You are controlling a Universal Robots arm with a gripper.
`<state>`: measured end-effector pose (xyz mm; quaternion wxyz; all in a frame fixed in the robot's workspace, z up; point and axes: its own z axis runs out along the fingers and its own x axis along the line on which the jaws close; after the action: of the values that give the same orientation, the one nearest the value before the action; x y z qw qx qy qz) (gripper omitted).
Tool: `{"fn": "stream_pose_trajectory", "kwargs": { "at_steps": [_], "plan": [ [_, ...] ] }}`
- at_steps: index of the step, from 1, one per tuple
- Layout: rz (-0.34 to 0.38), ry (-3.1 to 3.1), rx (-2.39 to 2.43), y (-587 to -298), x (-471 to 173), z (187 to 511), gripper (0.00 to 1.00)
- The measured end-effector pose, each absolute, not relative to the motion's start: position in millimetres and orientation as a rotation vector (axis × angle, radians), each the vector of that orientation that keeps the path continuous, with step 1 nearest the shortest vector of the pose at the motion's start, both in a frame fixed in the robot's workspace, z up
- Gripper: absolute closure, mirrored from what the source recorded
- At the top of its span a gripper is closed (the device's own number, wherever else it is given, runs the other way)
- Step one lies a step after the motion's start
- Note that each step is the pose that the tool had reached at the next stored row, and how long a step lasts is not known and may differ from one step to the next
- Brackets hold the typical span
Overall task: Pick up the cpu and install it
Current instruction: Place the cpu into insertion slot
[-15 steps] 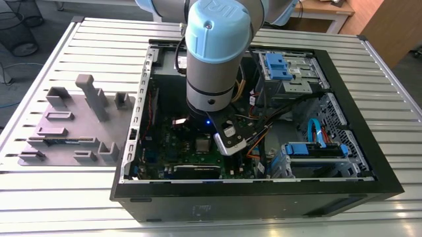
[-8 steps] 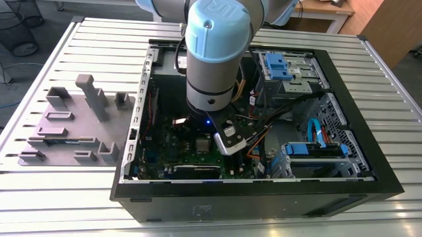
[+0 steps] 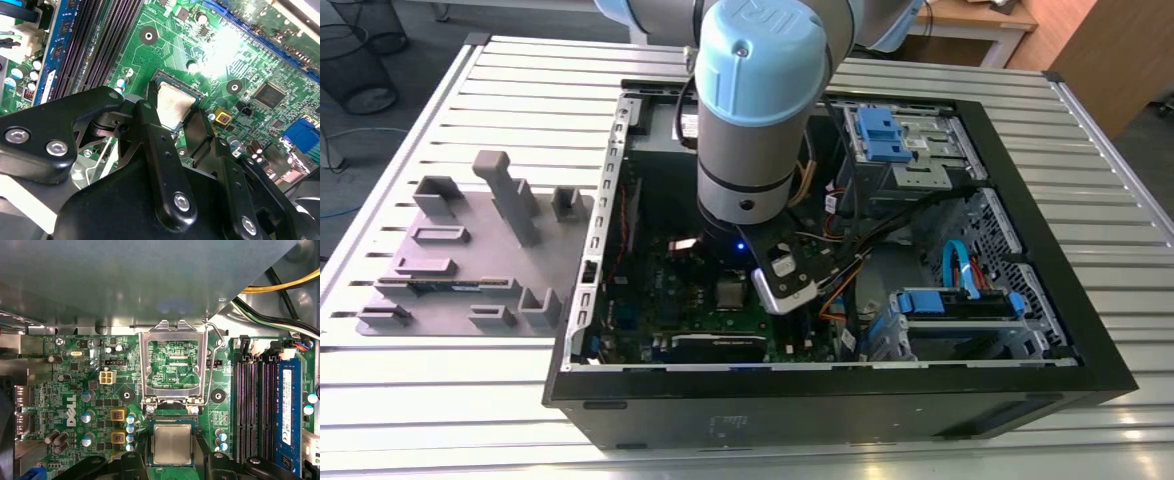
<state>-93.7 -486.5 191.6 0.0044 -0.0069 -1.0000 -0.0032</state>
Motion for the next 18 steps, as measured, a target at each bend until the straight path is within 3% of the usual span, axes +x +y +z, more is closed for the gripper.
{"fn": "stream_pose_trajectory", "kwargs": {
  "at_steps": [18],
  "plan": [
    [-0.01, -3.133, -0.027, -486.3, -93.2, 191.7, 0.52]
  ]
}}
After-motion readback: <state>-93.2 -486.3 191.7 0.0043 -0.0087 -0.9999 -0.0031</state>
